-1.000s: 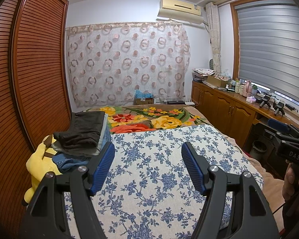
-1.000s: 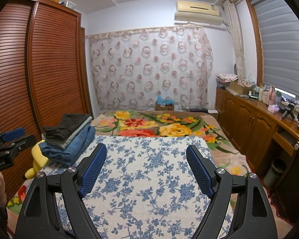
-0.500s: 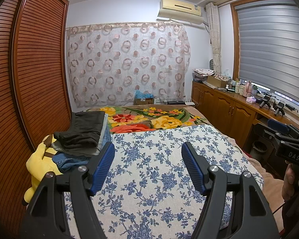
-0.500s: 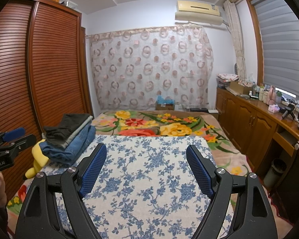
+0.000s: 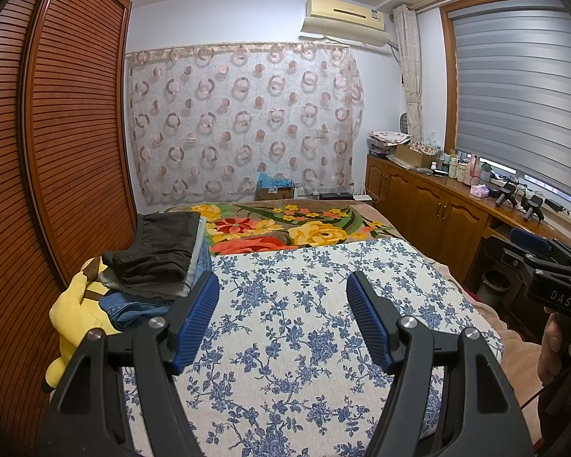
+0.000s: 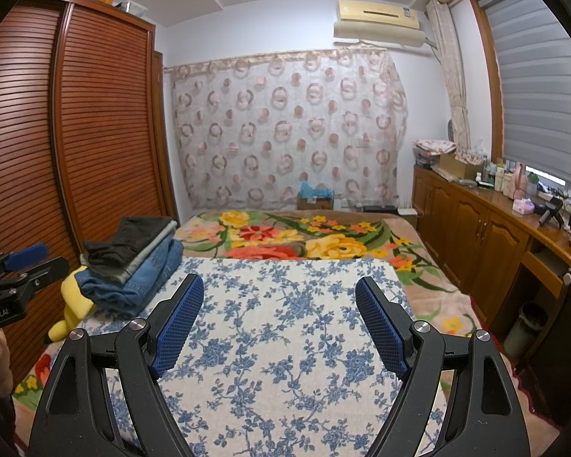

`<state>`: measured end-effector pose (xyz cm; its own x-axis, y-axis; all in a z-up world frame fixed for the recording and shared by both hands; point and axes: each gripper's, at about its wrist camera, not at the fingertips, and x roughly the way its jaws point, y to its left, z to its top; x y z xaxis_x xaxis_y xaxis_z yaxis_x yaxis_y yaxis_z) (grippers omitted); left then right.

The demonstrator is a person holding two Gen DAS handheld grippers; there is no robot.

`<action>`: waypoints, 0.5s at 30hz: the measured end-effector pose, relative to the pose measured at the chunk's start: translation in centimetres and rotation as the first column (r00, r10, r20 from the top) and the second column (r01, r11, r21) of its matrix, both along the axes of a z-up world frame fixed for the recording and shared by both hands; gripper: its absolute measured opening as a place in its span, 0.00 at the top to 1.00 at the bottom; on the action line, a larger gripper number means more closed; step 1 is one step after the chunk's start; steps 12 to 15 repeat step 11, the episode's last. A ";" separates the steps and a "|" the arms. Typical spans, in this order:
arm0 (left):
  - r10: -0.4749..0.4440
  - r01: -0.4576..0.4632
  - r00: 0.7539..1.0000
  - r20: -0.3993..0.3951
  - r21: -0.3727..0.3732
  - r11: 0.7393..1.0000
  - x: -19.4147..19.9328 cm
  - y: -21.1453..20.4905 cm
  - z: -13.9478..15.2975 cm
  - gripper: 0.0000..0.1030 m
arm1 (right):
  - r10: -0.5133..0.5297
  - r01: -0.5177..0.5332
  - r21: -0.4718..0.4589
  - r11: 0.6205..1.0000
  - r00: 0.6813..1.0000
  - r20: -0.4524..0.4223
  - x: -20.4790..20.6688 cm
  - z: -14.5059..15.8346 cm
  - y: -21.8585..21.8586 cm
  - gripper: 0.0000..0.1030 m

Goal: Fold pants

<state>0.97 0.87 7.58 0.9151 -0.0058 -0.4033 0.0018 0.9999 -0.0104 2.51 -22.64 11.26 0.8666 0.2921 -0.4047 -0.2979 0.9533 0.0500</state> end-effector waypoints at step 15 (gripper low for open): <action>0.000 0.000 1.000 0.000 -0.001 1.000 0.0 0.0 0.0 0.32 | 0.000 0.000 0.001 1.000 1.000 -0.001 0.0 0.0 0.0 0.18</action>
